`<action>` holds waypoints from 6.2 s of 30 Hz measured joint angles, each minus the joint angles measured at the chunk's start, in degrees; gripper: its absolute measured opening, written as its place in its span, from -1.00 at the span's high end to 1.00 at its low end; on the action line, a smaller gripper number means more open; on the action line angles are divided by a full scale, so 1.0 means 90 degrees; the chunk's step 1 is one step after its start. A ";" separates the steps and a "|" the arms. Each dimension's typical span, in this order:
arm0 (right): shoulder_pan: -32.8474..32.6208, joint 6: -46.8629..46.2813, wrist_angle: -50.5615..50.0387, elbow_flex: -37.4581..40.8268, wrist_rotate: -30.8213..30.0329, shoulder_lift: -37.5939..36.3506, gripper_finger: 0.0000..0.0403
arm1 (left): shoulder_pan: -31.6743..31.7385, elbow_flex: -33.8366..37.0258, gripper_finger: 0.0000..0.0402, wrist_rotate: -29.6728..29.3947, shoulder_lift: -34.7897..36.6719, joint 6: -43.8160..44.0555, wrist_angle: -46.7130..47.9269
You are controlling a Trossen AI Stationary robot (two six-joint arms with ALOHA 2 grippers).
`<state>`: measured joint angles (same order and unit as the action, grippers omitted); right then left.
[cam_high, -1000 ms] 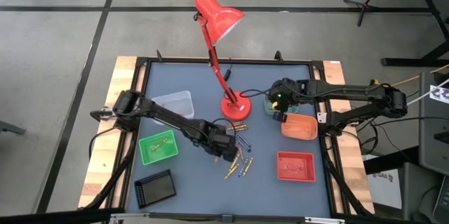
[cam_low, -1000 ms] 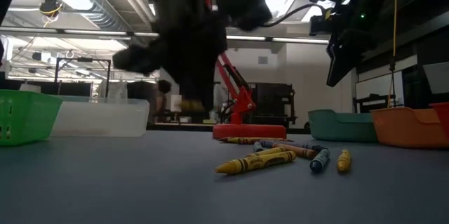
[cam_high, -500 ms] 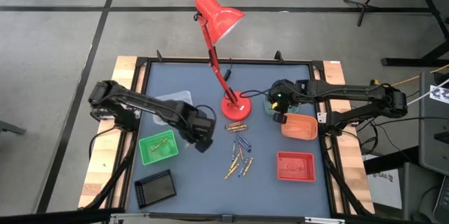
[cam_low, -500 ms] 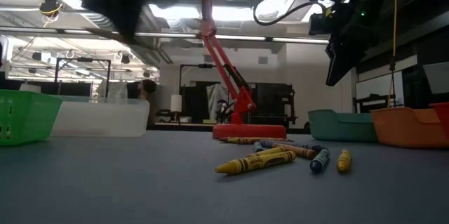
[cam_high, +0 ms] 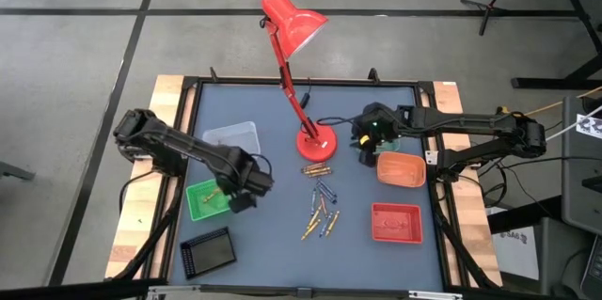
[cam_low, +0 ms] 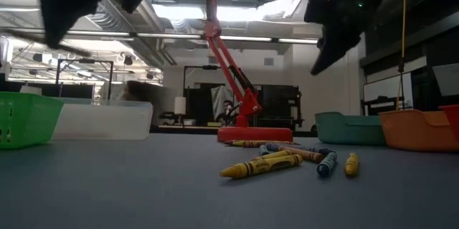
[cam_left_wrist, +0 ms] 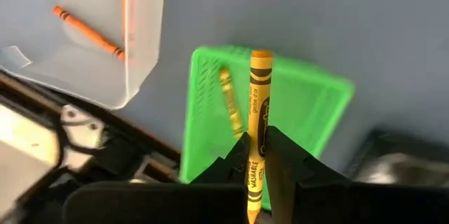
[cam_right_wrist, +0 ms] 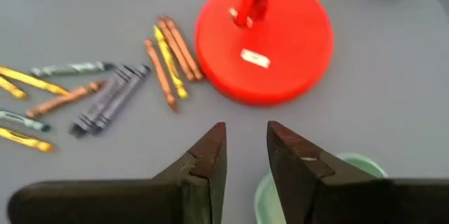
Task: Sort crayons
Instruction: Put the golden crayon into the green bin, then put the brown crayon into the orange bin
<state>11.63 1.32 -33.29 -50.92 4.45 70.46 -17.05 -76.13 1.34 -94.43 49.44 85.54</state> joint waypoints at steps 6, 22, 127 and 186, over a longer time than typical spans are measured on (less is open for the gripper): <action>-0.0003 -0.0054 0.0700 0.0000 0.0367 -0.0002 0.50 | -0.0333 0.0807 0.94 0.0014 -0.0002 -0.0679 -0.0082; -0.0006 -0.1304 0.1911 0.0000 0.0466 -0.0002 0.50 | -0.0817 0.2438 0.94 0.0238 0.0000 -0.1024 -0.1576; -0.1332 0.0233 0.0980 -0.0615 0.0078 0.3199 0.96 | -0.0817 0.2286 0.36 -0.2744 0.2339 0.0066 -0.5371; -0.1337 -0.0833 -0.1778 -0.0580 -0.0039 0.1075 0.34 | -0.0326 0.2286 0.37 -0.3261 0.2339 -0.0725 -0.5917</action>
<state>-0.40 -6.17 -49.30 -56.14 4.10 80.13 -19.99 -55.55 -28.01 -73.38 42.92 32.28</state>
